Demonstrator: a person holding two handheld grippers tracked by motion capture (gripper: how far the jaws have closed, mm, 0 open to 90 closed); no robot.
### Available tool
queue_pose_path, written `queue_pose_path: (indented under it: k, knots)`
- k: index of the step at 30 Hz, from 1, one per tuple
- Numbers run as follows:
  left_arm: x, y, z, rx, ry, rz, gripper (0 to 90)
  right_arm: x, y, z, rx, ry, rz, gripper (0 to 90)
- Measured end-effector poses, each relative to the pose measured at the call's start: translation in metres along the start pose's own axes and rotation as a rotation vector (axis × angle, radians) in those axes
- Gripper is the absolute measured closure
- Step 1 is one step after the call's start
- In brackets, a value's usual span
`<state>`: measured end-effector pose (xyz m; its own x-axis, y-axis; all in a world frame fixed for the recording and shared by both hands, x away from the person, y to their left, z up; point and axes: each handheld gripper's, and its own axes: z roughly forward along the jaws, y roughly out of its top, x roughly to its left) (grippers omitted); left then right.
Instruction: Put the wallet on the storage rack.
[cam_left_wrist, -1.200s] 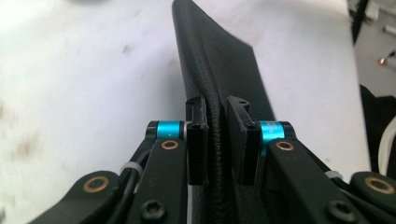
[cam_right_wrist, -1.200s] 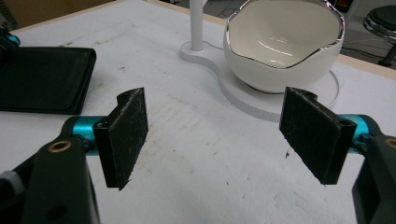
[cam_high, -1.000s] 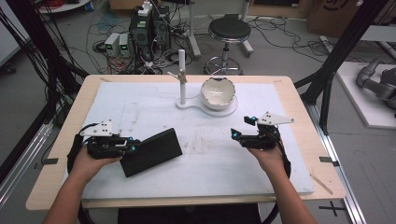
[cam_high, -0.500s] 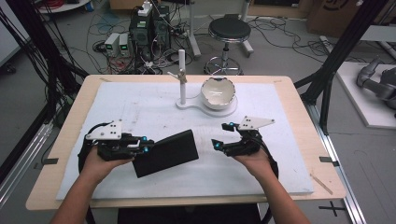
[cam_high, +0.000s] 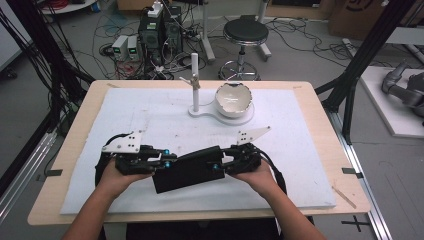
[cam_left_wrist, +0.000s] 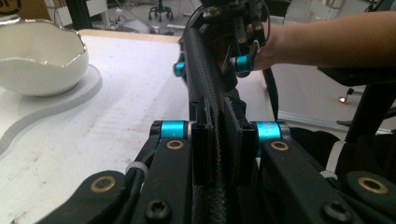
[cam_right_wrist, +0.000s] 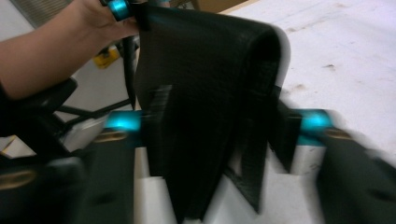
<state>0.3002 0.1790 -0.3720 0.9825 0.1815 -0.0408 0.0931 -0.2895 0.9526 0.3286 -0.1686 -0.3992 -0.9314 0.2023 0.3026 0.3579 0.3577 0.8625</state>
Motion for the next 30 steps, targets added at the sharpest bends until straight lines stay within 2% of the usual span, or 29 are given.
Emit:
queue_pose_path:
  k: [1,2,4,5,7,8,9,12,15,17,21,23,24,25,30]
  knots:
    - [0.002,-0.003,-0.001,-0.011,0.018,-0.027,80.5,0.0,0.0,-0.001,0.011,0.01,0.001,69.3]
    - [0.002,-0.003,-0.001,-0.011,0.018,-0.027,79.5,-0.001,0.001,-0.003,0.011,0.025,-0.004,73.9]
    - [0.006,-0.008,0.0,0.015,0.059,-0.048,76.7,0.003,0.003,-0.003,0.032,0.011,-0.044,76.2]
    - [0.006,-0.008,0.0,0.015,0.059,-0.048,74.8,0.005,0.005,-0.003,0.052,0.0,-0.053,76.7]
    - [0.008,-0.01,0.0,0.016,0.076,-0.055,73.6,0.006,0.006,-0.002,0.06,-0.015,-0.069,77.0]
    - [0.008,-0.009,0.0,0.011,0.085,-0.057,69.1,0.008,0.006,-0.002,0.08,-0.033,-0.074,77.2]
    - [0.009,-0.009,-0.001,0.007,0.095,-0.064,60.4,0.008,0.006,-0.002,0.09,-0.048,-0.075,77.3]
    - [0.012,-0.011,-0.005,0.009,0.141,-0.091,45.0,0.004,0.007,-0.01,0.074,-0.078,-0.07,77.3]
    - [0.016,-0.015,-0.014,0.008,0.186,-0.117,36.1,0.002,0.009,-0.026,0.05,-0.122,-0.062,77.3]
    - [0.02,-0.019,-0.02,0.005,0.218,-0.142,30.0,0.001,0.01,-0.04,0.013,-0.148,-0.066,77.3]
    - [0.026,-0.026,-0.03,0.012,0.254,-0.174,25.7,0.005,0.016,-0.074,-0.035,-0.254,-0.079,77.2]
    - [0.028,-0.031,-0.033,0.007,0.274,-0.19,24.0,0.008,0.021,-0.089,-0.034,-0.324,-0.099,77.2]
    - [0.029,-0.034,-0.034,0.006,0.283,-0.198,23.0,0.01,0.027,-0.102,-0.035,-0.393,-0.123,77.2]
    - [0.03,-0.035,-0.034,0.009,0.292,-0.2,23.0,0.01,0.027,-0.102,-0.035,-0.393,-0.123,77.2]
    - [0.033,-0.043,-0.036,0.066,0.346,-0.181,21.3,0.011,0.048,-0.127,-0.032,-0.523,-0.138,77.2]
